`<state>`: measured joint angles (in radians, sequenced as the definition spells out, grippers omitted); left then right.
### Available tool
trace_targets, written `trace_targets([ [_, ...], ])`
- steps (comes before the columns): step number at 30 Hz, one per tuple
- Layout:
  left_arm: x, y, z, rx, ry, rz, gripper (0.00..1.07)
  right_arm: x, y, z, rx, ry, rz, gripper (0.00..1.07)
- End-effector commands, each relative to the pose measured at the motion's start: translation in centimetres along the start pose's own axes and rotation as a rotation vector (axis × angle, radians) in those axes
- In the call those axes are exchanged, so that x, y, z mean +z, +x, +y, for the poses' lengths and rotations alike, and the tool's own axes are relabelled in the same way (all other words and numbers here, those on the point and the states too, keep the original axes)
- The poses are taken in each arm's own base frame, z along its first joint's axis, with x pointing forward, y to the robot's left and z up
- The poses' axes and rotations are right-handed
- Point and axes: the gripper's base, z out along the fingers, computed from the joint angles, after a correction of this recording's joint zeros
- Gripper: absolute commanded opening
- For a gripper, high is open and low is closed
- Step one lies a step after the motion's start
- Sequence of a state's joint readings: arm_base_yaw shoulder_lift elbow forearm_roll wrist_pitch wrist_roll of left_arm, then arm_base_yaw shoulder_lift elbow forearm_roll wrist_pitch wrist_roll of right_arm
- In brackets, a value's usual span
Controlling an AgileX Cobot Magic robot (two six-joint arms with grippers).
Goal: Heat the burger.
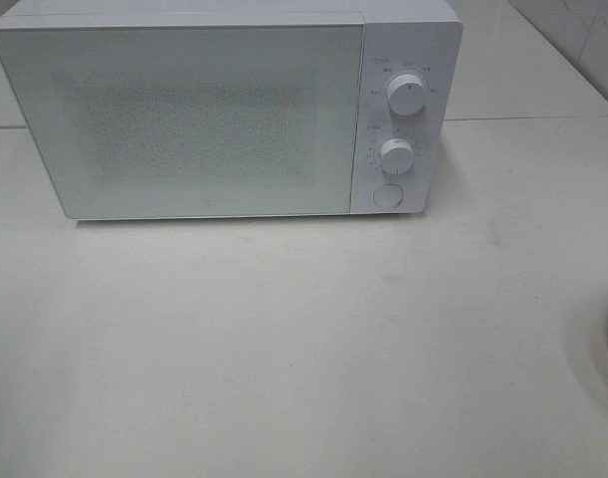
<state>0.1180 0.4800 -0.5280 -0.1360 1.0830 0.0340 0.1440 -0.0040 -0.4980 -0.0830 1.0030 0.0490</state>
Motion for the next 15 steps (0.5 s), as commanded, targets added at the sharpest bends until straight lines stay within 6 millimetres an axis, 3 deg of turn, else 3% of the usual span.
trace_targets([
  [1,-0.7,0.6,-0.1,0.003,0.0,-0.075,1.01,-0.3,0.2,0.0,-0.007,0.003,-0.03,0.76],
  [15,-3.2,2.7,-0.2,0.038,0.003,-0.272,1.01,-0.3,0.2,0.0,-0.007,0.003,-0.03,0.76],
])
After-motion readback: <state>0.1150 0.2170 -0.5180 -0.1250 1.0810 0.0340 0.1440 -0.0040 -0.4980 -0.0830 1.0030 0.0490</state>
